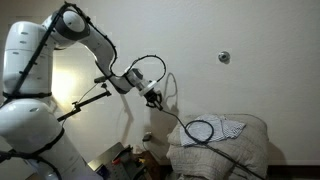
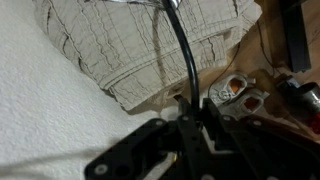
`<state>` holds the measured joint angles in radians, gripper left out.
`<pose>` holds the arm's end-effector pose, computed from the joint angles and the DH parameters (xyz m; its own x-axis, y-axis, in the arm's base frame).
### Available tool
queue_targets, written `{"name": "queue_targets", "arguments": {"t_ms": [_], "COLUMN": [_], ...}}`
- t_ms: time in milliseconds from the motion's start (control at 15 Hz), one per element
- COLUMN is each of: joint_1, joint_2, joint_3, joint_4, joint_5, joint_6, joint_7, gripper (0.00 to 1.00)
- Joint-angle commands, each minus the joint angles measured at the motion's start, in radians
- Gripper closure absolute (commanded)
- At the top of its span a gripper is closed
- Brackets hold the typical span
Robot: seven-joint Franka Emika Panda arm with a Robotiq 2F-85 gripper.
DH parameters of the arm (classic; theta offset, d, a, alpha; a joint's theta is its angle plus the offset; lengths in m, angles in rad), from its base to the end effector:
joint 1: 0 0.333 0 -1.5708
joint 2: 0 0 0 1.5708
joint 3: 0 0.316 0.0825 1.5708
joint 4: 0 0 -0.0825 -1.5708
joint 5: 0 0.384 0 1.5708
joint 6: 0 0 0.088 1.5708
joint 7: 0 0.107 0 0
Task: Pull on the cord on the folded blanket
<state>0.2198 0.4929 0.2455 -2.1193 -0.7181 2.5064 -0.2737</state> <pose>0.5012 0.2598 0.1747 0.2683 0.9432 -0.1962 0.9518 -0.2281 0.2051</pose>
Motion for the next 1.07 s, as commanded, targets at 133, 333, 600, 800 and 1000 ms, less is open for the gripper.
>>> {"name": "queue_targets", "arguments": {"t_ms": [133, 333, 600, 800, 1000], "joint_1": [-0.005, -0.007, -0.021, -0.043, -0.068], "joint_2": [0.004, -0.015, -0.086, -0.151, -0.182], "joint_3": [-0.036, -0.052, -0.085, -0.138, -0.183], "joint_4": [-0.011, -0.049, -0.144, -0.214, -0.245], "joint_5": [0.014, -0.001, -0.028, -0.055, -0.092], "joint_6": [-0.022, -0.011, 0.004, 0.001, -0.028], "joint_7": [-0.093, -0.108, -0.070, -0.025, 0.004], "gripper": [0.34, 0.12, 0.00, 0.00, 0.00]}}
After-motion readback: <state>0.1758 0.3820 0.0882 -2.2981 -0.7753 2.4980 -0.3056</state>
